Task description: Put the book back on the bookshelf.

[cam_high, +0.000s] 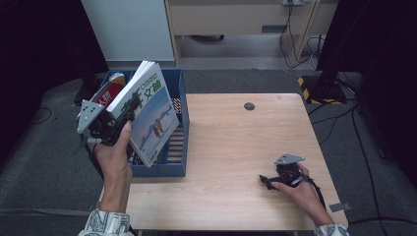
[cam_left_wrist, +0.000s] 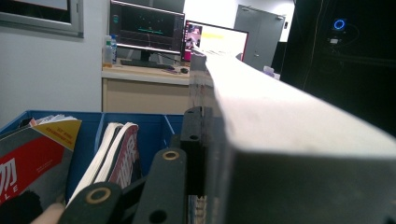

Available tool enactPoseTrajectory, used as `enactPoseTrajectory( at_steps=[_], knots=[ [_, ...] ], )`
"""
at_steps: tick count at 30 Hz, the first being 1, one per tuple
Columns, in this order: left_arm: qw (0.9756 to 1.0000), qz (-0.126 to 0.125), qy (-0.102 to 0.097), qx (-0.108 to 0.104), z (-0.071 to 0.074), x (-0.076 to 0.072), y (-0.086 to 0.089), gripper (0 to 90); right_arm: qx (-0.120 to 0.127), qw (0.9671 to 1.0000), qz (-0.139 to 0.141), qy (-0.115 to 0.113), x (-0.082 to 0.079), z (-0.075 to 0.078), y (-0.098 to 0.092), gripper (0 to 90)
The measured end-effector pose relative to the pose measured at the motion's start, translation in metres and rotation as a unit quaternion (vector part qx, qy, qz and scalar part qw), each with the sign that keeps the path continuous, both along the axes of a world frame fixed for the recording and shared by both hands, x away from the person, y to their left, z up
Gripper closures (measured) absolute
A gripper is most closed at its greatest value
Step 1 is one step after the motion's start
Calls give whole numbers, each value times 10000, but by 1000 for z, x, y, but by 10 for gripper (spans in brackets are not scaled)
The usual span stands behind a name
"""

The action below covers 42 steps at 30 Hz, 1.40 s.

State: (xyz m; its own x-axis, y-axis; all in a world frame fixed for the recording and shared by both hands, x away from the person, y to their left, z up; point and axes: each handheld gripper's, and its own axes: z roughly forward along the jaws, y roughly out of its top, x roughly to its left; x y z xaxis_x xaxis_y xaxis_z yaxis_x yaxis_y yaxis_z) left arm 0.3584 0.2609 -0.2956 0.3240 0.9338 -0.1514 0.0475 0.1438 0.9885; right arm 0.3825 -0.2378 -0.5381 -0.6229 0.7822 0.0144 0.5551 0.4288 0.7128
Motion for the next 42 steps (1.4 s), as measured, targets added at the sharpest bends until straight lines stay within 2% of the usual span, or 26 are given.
enactPoseTrajectory(
  at_steps=[13, 24, 42],
  knots=[
    [9999, 49, 58, -69, -3, 8, -1, 736, 2, 10000, -8, -8, 0, 0, 0, 56],
    [10000, 18, 63, -32, -4, 11, -8, 736, 3, 10000, -9, -6, 0, 0, 0, 56],
    [9998, 130, 92, 148, -8, 25, -24, 736, 3, 10000, -9, -6, 0, 0, 0, 56]
  ],
)
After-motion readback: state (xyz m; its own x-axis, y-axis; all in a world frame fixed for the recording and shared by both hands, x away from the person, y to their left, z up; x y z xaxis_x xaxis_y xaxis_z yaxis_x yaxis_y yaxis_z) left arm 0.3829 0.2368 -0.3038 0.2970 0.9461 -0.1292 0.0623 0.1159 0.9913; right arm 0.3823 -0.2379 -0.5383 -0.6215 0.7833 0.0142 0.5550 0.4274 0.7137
